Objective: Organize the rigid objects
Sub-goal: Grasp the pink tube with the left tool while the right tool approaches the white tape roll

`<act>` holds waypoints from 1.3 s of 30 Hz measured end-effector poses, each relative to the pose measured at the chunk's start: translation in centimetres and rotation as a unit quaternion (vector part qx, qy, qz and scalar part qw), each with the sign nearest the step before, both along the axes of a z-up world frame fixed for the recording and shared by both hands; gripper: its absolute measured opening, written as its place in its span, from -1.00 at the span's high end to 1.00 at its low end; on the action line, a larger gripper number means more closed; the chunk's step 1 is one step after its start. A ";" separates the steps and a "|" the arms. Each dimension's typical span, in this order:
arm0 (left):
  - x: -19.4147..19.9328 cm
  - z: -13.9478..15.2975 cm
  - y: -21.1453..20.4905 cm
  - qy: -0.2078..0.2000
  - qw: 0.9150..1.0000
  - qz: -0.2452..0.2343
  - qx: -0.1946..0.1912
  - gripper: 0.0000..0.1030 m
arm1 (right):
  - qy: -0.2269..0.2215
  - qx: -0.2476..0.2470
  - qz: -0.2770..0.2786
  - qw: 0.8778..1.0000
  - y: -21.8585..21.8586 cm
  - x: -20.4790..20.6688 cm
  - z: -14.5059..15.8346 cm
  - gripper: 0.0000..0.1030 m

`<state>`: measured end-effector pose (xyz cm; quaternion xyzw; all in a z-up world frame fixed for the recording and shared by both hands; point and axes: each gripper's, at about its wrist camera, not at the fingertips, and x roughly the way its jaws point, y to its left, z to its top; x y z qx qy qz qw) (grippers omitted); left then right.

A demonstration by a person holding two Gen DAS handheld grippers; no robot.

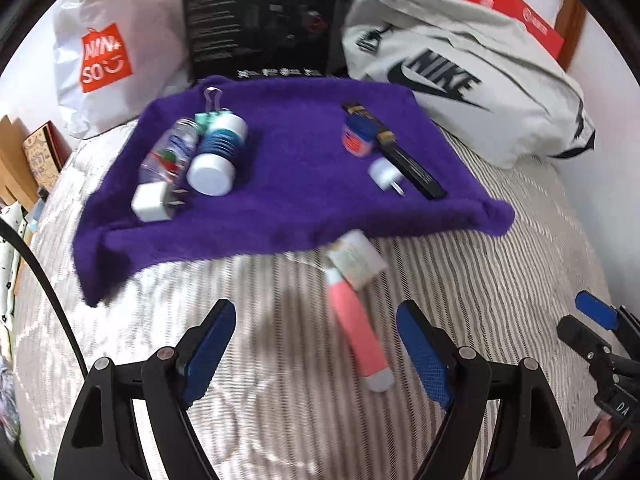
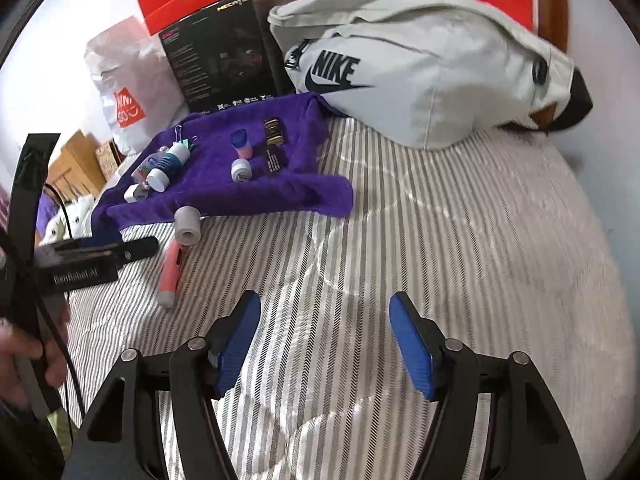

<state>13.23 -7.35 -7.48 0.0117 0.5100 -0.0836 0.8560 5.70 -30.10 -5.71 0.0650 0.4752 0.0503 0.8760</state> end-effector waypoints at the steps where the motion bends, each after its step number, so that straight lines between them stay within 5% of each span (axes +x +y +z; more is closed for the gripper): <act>1: -0.1 -0.4 -0.3 -0.001 1.000 -0.001 0.004 -0.59 | 0.003 -0.001 -0.005 1.000 -0.1 0.1 -0.7 -0.30; 10: -1.1 -2.5 -2.0 -0.014 0.999 -0.008 0.038 -0.45 | -0.003 -0.021 -0.013 1.000 0.4 1.7 -3.9 -0.33; 13: -1.0 -3.1 -1.9 -0.015 0.999 0.006 0.043 -0.17 | -0.010 -0.024 -0.005 1.000 0.7 2.1 -4.1 -0.52; 21: -1.7 -3.1 -1.8 -0.044 0.998 0.019 0.029 -0.16 | -0.004 -0.052 0.027 0.998 2.6 2.5 -4.9 -0.98; 24: -1.9 -3.1 -1.8 -0.048 0.998 0.020 0.028 -0.16 | 0.002 -0.090 0.033 0.995 3.7 2.8 -5.2 -0.99; 39: -2.1 -3.0 -2.0 -0.066 0.997 0.015 0.026 -0.17 | 0.002 -0.084 0.033 0.996 3.4 2.8 -5.3 -1.00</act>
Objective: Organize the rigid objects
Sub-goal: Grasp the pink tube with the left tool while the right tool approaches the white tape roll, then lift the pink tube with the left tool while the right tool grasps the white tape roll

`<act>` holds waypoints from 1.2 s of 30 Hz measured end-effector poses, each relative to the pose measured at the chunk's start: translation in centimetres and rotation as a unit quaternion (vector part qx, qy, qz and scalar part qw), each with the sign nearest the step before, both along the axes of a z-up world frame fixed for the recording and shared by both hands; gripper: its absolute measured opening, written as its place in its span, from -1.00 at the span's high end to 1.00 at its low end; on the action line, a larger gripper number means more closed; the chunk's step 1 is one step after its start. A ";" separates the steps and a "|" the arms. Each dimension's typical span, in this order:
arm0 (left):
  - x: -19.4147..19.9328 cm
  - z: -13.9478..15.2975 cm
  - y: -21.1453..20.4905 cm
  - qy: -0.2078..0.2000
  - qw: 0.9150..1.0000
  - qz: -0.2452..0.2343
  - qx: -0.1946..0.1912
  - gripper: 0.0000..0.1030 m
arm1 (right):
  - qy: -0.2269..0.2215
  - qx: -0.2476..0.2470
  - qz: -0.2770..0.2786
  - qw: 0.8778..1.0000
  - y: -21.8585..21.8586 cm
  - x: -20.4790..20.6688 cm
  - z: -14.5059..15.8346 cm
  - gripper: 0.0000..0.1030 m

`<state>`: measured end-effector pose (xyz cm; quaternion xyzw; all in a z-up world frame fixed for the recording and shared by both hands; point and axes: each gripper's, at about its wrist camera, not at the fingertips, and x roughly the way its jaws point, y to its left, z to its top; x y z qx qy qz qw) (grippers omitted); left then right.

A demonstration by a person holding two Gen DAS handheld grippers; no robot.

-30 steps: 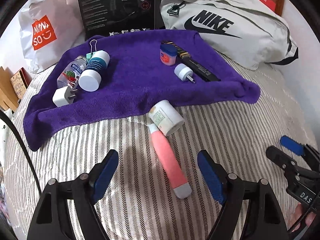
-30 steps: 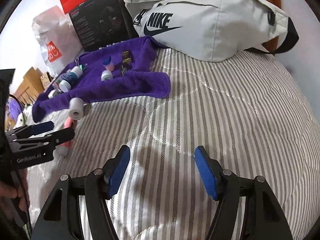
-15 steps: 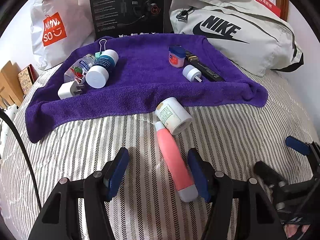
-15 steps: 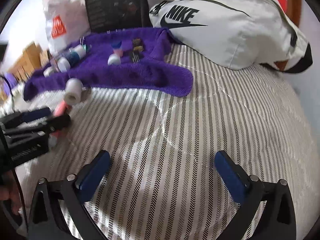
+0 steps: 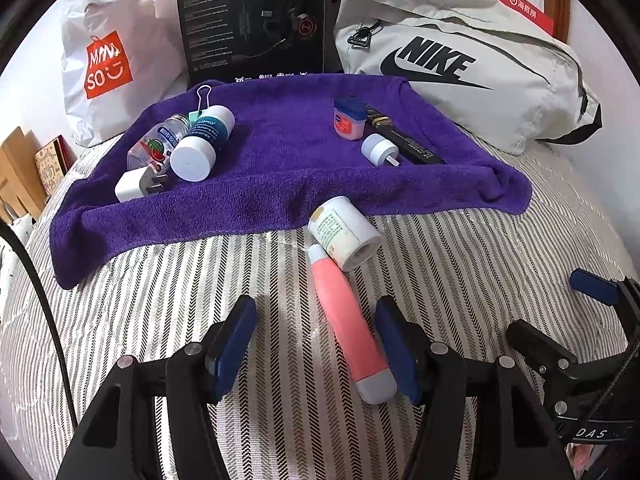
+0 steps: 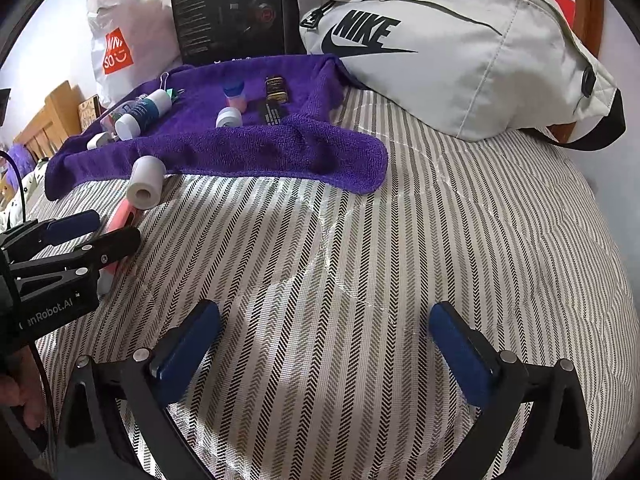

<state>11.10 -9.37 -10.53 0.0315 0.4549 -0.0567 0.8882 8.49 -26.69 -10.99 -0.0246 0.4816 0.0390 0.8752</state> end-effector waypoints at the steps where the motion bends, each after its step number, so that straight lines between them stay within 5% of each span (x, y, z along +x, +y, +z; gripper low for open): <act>1: 0.0 0.0 0.0 0.000 1.000 -0.002 0.000 -0.16 | 0.000 0.000 0.000 1.000 0.0 0.0 0.0 -1.00; 8: -0.3 0.4 0.5 0.012 1.000 -0.012 -0.008 0.69 | 0.000 0.000 0.000 1.000 0.0 0.0 0.0 -1.00; 25: -0.4 1.3 5.7 0.034 0.999 0.005 -0.038 0.69 | 0.016 -0.007 0.000 1.000 0.6 0.2 0.5 -0.98; 36: -0.4 0.4 10.6 0.044 0.997 0.044 -0.046 0.69 | -0.018 0.041 0.100 0.994 8.2 1.7 3.9 -0.90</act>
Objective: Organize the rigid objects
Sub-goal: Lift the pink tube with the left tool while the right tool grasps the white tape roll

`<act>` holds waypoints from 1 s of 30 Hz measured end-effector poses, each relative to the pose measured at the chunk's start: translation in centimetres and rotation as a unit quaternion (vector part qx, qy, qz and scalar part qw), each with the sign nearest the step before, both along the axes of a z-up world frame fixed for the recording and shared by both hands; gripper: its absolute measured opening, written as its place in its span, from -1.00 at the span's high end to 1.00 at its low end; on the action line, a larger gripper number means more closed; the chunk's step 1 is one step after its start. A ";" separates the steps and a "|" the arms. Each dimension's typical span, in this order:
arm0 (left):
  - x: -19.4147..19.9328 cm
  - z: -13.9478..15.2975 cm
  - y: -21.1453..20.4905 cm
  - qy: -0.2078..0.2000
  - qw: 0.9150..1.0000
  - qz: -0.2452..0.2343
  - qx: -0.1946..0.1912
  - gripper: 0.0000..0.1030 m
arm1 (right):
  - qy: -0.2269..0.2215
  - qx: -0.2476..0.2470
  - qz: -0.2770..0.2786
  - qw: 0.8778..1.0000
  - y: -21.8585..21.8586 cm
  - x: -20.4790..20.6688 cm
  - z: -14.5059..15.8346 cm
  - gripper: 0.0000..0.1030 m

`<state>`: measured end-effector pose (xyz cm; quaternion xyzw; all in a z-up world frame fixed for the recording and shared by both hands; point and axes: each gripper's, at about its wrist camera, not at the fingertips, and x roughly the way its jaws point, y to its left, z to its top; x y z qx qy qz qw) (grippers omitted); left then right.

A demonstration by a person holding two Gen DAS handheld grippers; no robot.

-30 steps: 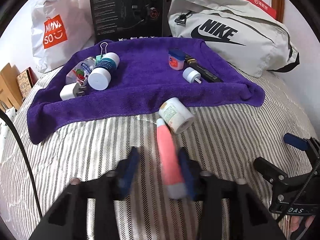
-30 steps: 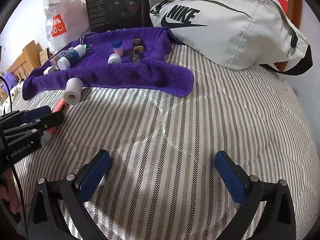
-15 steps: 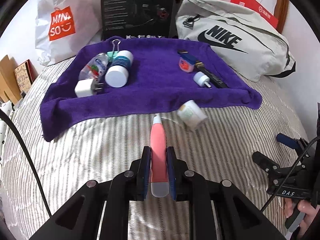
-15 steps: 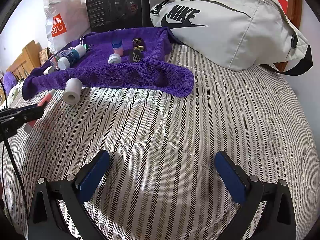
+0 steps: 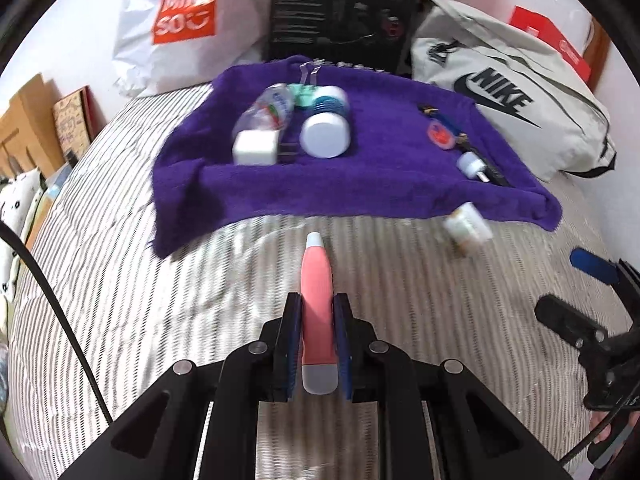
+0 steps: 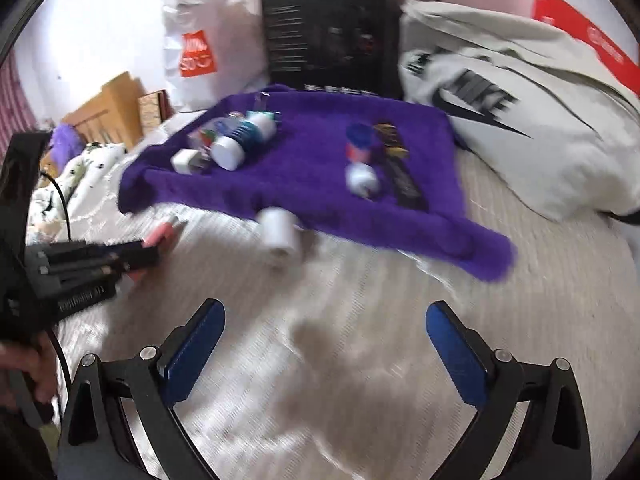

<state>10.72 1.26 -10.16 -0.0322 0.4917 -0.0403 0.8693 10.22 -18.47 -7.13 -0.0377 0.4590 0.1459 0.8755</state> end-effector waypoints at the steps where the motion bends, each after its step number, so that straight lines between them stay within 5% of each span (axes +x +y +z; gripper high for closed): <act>1: 0.0 -0.1 0.4 0.000 1.000 0.003 -0.002 0.69 | 0.001 0.004 0.006 1.000 0.6 0.5 -0.1 -0.83; 9: -0.1 0.0 3.2 0.003 0.999 0.024 -0.022 0.69 | 0.035 0.025 0.022 0.999 2.9 4.2 -2.4 -0.41; 16: 0.1 -0.3 4.1 0.007 0.999 0.028 -0.033 0.69 | 0.022 -0.024 0.043 0.999 4.9 5.5 -3.3 -0.06; 20: 0.1 -0.2 3.9 0.009 0.999 0.025 -0.029 0.69 | 0.019 -0.035 0.060 0.997 5.1 5.5 -3.1 0.44; 30: -0.1 -0.1 3.2 0.009 0.999 0.016 -0.027 0.69 | 0.038 -0.052 0.048 0.997 2.6 2.5 -2.1 0.44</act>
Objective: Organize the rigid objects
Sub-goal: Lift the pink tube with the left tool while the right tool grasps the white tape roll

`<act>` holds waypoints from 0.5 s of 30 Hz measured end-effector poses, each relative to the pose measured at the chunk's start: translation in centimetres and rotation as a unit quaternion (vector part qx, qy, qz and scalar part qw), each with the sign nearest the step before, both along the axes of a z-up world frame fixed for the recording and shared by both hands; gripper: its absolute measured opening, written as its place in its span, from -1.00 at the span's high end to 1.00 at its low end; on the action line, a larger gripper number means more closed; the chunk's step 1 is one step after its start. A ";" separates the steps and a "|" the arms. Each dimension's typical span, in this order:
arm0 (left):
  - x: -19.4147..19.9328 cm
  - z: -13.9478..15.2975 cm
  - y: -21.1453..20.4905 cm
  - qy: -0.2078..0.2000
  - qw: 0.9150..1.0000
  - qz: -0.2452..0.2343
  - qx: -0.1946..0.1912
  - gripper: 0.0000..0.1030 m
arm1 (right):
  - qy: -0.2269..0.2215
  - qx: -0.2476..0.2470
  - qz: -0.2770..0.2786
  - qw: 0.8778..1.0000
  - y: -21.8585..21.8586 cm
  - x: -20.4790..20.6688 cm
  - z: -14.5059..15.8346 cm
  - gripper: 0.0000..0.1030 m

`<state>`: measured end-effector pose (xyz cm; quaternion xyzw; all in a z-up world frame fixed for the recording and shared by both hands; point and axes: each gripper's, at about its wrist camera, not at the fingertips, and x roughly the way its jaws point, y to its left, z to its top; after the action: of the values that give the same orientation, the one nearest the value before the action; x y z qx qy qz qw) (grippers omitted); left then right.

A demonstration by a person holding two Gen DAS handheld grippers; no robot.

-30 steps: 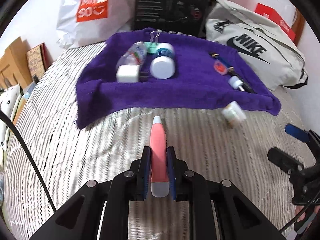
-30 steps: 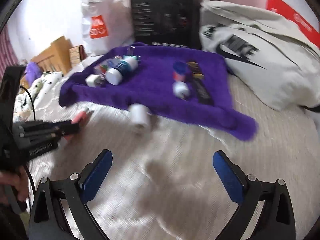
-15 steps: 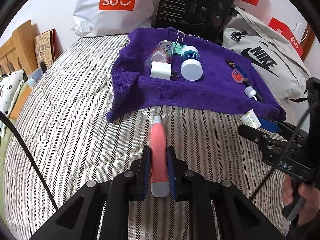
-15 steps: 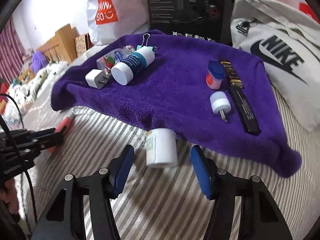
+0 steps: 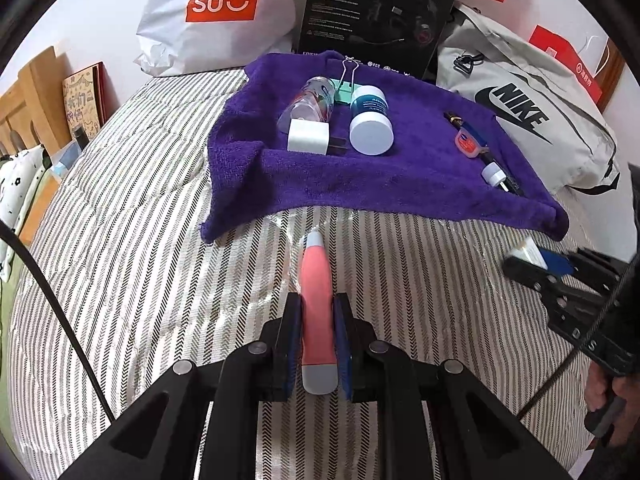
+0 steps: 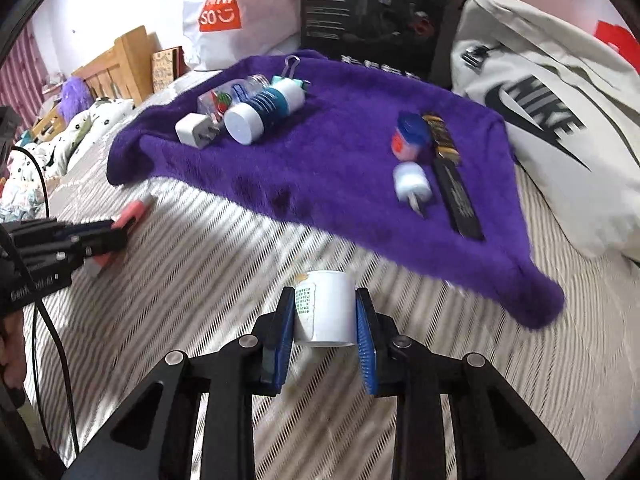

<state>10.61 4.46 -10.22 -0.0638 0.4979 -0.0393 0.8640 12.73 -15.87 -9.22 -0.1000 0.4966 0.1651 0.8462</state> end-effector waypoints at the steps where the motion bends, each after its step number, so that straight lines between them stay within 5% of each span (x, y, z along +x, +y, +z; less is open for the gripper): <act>1: 0.0 0.1 0.0 0.000 1.000 -0.001 -0.002 0.69 | 0.002 0.001 -0.001 1.000 -0.2 -0.3 0.0 0.44; 15: 0.1 3.0 -0.5 -0.007 1.000 -0.021 -0.008 0.69 | 0.012 0.025 0.014 0.999 -1.4 -2.5 1.6 0.44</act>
<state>10.75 3.99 -7.20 -0.0597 0.4924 -0.0615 0.8661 10.23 -17.27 -7.65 -0.0836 0.5013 0.1911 0.8398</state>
